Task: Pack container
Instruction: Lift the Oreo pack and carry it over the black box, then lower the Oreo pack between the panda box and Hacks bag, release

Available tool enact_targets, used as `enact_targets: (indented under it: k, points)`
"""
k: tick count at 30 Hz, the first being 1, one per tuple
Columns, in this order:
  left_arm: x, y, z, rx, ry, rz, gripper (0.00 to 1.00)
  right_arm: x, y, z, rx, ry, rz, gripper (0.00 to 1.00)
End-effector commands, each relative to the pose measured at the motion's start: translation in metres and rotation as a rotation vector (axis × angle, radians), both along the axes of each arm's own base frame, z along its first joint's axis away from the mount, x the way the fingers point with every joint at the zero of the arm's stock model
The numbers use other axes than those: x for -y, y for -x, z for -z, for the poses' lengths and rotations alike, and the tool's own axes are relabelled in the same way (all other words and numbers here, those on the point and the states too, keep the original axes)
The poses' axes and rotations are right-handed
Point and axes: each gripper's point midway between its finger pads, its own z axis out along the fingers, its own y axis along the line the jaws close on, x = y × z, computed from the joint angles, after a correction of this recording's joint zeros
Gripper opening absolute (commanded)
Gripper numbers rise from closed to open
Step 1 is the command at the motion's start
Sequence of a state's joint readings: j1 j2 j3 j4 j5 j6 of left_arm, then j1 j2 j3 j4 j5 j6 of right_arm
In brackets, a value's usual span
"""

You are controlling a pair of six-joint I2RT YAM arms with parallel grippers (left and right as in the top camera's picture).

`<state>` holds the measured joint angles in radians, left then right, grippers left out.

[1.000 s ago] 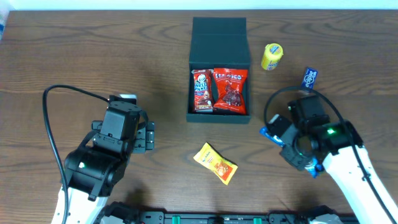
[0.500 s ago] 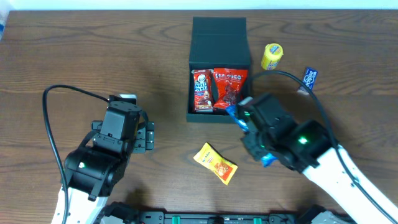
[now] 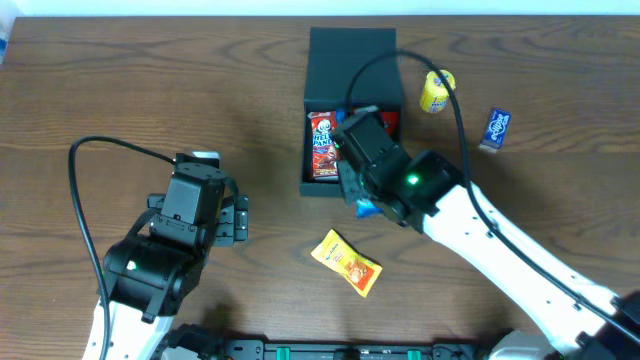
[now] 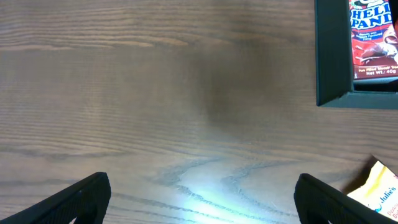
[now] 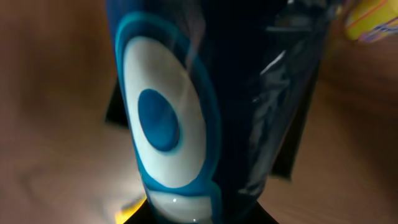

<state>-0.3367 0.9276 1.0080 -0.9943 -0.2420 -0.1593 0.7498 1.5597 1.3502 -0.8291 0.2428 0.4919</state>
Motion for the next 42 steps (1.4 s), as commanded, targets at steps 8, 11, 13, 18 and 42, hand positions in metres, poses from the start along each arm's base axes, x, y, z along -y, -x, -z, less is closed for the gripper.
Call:
enact_targets:
  k: [8, 11, 13, 18, 42]
  points:
    - [-0.001, 0.001, 0.002, -0.007, -0.006, 0.001, 0.95, 0.017, -0.053, 0.013, -0.002, -0.068, 0.332, 0.02]
    - [-0.001, 0.001, 0.002, -0.007, -0.006, 0.001, 0.95, 0.004, -0.06, 0.021, -0.058, -0.078, 0.268, 0.02]
    - [-0.001, 0.001, 0.002, -0.007, -0.006, 0.001, 0.95, -0.005, -0.061, 0.026, -0.096, -0.103, 0.233, 0.02]
    - [-0.001, 0.001, 0.002, -0.007, -0.006, 0.001, 0.95, -0.014, -0.072, 0.037, -0.146, -0.126, 0.218, 0.01]
    - [-0.001, 0.001, 0.002, -0.007, -0.006, 0.001, 0.95, -0.017, -0.08, 0.087, -0.282, -0.108, 0.069, 0.01]
